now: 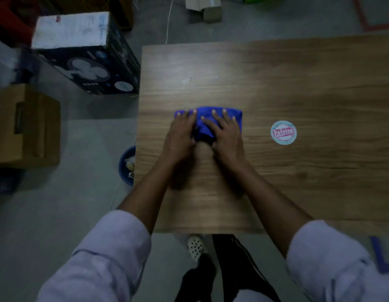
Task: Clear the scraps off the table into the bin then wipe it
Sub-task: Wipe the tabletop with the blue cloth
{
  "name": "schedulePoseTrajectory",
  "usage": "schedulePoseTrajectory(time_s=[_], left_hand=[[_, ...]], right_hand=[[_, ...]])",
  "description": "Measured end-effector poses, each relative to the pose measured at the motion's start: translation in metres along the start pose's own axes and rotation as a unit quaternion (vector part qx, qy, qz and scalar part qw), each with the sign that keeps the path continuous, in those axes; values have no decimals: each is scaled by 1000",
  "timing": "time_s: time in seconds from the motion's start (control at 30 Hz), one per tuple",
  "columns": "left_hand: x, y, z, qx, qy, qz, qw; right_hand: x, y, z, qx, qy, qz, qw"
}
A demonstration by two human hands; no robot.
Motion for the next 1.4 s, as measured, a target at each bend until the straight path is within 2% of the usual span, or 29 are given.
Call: schedulePoseTrajectory(time_s=[0.07,0.17,0.2,0.27,0.33,0.37,0.47,0.6,0.67,0.77,0.87,0.97,1.07,1.4], left_hand=[[-39,4,-15,-9,35,24,999],[-66,-21,-28,-35,28,133,990],[-60,-35,-29,-24,21,133,991],[-42,-60,-32,5,16,77,997],[-36,-65,-27,-6,-16,34,999],[-39,-59,-23,-14,-23,36,999],[-75,-13,-13,-55,-34,109,992],[-135,10,-24,-75,-24,87,993],[-157,6,-32,-83,-21,119,989],[-145,-12,-37,-57,2,178,982],[-130,-29,-39,0,20,130,991],[-165,-8,-42,47,5,155,987],[-200,10,-43,47,5,177,983],[-253,8,-60,39,31,132,990]], right_hand=[[-46,1,5,-29,-14,22,999],[-72,-21,12,-66,-19,24,997],[-66,-33,18,-74,-17,7,997],[-47,-53,33,-73,-10,-32,997],[-31,-54,42,-56,-4,-21,998],[-28,-44,42,-39,-1,12,999],[-52,-3,35,-51,2,95,994],[-123,19,29,-69,10,87,994],[-154,16,35,-73,4,95,993],[-160,-6,44,-85,27,106,990],[-149,-24,52,-79,55,55,994],[-164,1,50,-79,41,104,991],[-193,22,45,-90,22,99,991],[-240,33,49,-53,40,62,996]])
Point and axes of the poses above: each hand's wrist, its own x-axis towards the middle knuckle, its own y-axis out of the palm, z = x × y, the point moved 6 cm from there along x, towards the middle knuckle, and after that the axes turned 6 degrees about y, right-handed, at the moved point
